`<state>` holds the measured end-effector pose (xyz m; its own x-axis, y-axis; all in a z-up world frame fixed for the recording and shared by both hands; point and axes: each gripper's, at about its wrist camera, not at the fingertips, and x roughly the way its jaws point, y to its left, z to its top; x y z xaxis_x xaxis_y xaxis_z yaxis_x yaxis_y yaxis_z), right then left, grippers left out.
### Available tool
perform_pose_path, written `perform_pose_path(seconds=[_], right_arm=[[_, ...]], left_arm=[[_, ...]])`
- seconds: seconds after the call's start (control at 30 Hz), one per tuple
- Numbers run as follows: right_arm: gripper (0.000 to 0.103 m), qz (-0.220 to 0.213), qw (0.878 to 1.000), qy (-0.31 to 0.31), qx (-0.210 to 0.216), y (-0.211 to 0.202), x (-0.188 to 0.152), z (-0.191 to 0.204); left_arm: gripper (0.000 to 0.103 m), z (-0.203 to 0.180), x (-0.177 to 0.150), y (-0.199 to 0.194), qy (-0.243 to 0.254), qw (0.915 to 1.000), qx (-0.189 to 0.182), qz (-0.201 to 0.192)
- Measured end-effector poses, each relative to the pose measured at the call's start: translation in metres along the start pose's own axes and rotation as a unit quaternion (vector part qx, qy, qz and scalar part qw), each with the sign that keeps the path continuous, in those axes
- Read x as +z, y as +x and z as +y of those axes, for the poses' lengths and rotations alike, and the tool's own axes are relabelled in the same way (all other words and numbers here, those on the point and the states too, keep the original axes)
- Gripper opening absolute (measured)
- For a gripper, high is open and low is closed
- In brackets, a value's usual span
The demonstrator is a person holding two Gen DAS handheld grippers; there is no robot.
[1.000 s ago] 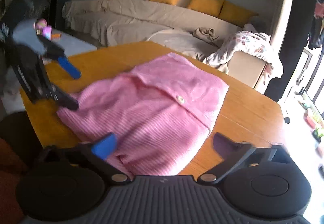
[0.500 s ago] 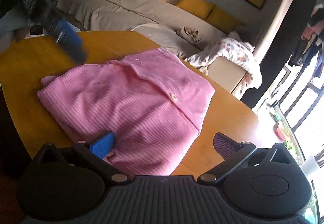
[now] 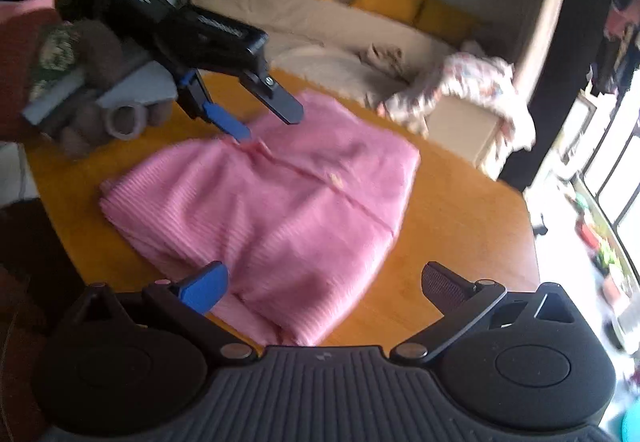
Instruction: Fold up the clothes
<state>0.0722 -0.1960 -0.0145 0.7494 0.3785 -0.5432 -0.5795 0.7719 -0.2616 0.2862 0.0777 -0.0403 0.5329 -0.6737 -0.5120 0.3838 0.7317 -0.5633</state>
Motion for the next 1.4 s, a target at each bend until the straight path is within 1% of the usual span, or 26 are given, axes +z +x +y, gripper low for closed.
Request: perform_pose_path(seconds=[0.07,0.13,0.17,0.23,0.27,0.37,0.43,0.47,0.5,0.6,0.67,0.73,0.8,0.87,0.9,0.93,1.03,1.07,1.13,1.17,1.23,1.27,1.3,1.33,1.37,1.4], right_arm=[[0.103,-0.029,0.999,-0.015,0.027,-0.005,0.005,0.007],[0.1,-0.03,0.997,-0.038,0.055,-0.003,0.008,0.021],[0.092,-0.021,0.996,-0.05,0.071,0.002,0.009,0.028],[0.083,0.0,0.992,-0.074,0.103,0.012,0.01,0.042],[0.081,0.009,0.99,-0.087,0.108,0.018,0.009,0.049],[0.079,0.001,0.989,-0.114,0.093,0.028,0.008,0.061],[0.072,0.013,0.992,-0.072,0.1,0.034,0.013,0.053],[0.072,0.02,0.993,-0.048,0.103,0.036,0.015,0.048],[0.071,0.03,0.993,-0.004,0.116,0.04,0.017,0.038],[0.071,0.047,0.983,0.097,0.147,0.046,0.018,0.012],[0.071,0.053,0.974,0.148,0.165,0.048,0.017,-0.001],[0.071,0.056,0.966,0.179,0.177,0.05,0.015,-0.008],[0.071,0.059,0.96,0.202,0.184,0.051,0.014,-0.013],[0.071,0.061,0.958,0.205,0.19,0.052,0.016,-0.016],[0.071,0.055,0.965,0.184,0.178,0.049,0.014,-0.012],[0.072,0.047,0.973,0.157,0.164,0.046,0.012,-0.007],[0.092,0.024,0.989,0.077,0.121,0.036,0.006,0.009],[0.096,0.017,0.993,0.05,0.106,0.032,0.004,0.014],[0.097,0.002,0.997,-0.004,0.076,0.026,0.0,0.024],[0.097,-0.006,0.998,-0.031,0.061,0.022,-0.002,0.029],[0.097,-0.021,0.996,-0.085,0.031,0.016,-0.006,0.04],[0.097,-0.025,0.995,-0.094,0.016,0.019,-0.008,0.042],[0.096,-0.027,0.995,-0.098,0.006,0.023,-0.008,0.043],[0.086,-0.028,0.994,-0.101,-0.002,0.027,-0.008,0.044],[0.07,-0.022,0.996,-0.09,-0.002,0.031,-0.006,0.04],[0.063,-0.014,0.997,-0.077,0.001,0.035,-0.003,0.036]], left_arm=[[0.103,-0.009,-0.006,-0.027,0.055,0.9976,0.032,-0.027],[0.103,-0.023,-0.02,-0.054,0.133,0.9865,0.079,-0.053],[0.103,-0.031,-0.028,-0.064,0.175,0.9775,0.1,-0.064],[0.103,-0.045,-0.049,-0.084,0.249,0.957,0.127,-0.077],[0.103,-0.052,-0.059,-0.092,0.281,0.9468,0.134,-0.079],[0.103,-0.069,-0.088,-0.103,0.353,0.923,0.14,-0.06],[0.103,-0.076,-0.105,-0.104,0.392,0.9086,0.138,-0.04],[0.103,-0.08,-0.113,-0.103,0.41,0.9012,0.138,-0.029],[0.103,-0.085,-0.119,-0.098,0.426,0.8941,0.137,-0.018],[0.103,-0.087,-0.132,-0.084,0.459,0.8779,0.136,0.006],[0.103,-0.083,-0.133,-0.076,0.469,0.8734,0.13,0.011],[0.103,-0.085,-0.132,-0.067,0.475,0.871,0.123,0.014],[0.103,-0.086,-0.131,-0.058,0.483,0.8672,0.119,0.017],[0.103,-0.089,-0.129,-0.046,0.493,0.859,0.135,0.014],[0.103,-0.089,-0.127,-0.041,0.493,0.8584,0.143,0.01],[0.103,-0.089,-0.123,-0.038,0.486,0.8619,0.146,0.005],[0.103,-0.087,-0.104,-0.037,0.431,0.8925,0.133,-0.008],[0.103,-0.086,-0.096,-0.037,0.407,0.905,0.124,-0.01],[0.103,-0.082,-0.082,-0.037,0.357,0.9279,0.108,-0.008],[0.103,-0.08,-0.076,-0.036,0.334,0.9373,0.1,-0.006],[0.103,-0.076,-0.069,-0.032,0.297,0.951,0.084,0.0],[0.103,-0.075,-0.067,-0.029,0.286,0.9549,0.079,0.004],[0.103,-0.075,-0.066,-0.026,0.279,0.9574,0.076,0.007],[0.103,-0.075,-0.066,-0.025,0.275,0.9585,0.073,0.01],[0.103,-0.077,-0.067,-0.025,0.277,0.9584,0.07,0.012],[0.103,-0.078,-0.068,-0.026,0.278,0.9582,0.067,0.014]])
